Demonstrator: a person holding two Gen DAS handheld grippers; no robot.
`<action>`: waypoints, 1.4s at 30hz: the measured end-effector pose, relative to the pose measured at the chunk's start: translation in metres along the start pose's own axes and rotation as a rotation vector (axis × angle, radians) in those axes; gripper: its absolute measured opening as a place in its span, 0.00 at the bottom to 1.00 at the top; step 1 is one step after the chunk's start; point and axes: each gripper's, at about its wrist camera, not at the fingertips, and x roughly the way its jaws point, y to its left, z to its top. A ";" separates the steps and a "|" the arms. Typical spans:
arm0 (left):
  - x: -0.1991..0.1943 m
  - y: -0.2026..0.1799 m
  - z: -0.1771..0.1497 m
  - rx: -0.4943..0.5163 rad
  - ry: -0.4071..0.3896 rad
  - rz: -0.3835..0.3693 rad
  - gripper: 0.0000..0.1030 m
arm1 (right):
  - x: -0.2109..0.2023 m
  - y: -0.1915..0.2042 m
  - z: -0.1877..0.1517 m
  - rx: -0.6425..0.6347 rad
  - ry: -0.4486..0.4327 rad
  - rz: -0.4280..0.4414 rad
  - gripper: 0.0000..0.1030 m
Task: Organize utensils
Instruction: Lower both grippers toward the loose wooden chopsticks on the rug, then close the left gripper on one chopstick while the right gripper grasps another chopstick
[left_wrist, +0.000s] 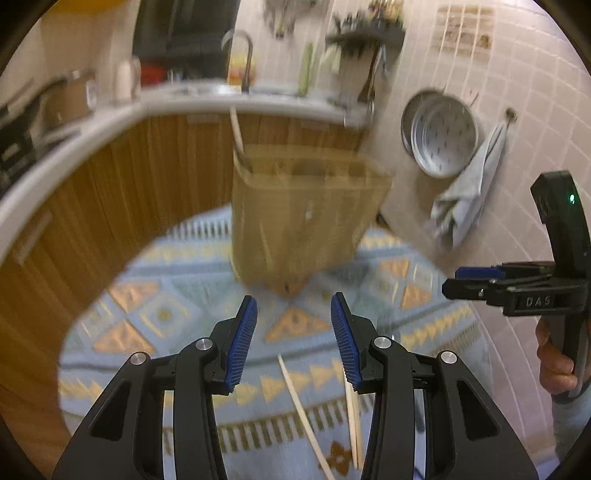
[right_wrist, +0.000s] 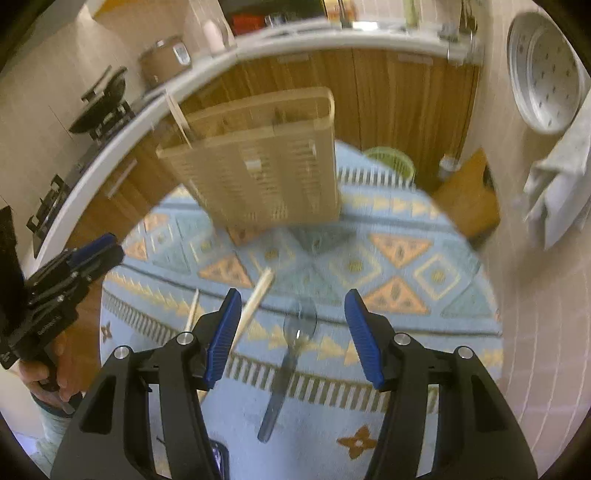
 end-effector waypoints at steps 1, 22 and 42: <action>0.007 0.002 -0.006 -0.002 0.031 -0.001 0.39 | 0.006 -0.001 -0.003 0.004 0.022 0.003 0.53; 0.082 -0.014 -0.058 0.227 0.228 0.185 0.18 | 0.096 0.032 0.003 0.004 0.206 0.008 0.33; 0.074 0.009 -0.055 0.146 0.227 0.090 0.06 | 0.135 0.064 0.016 -0.029 0.284 -0.149 0.18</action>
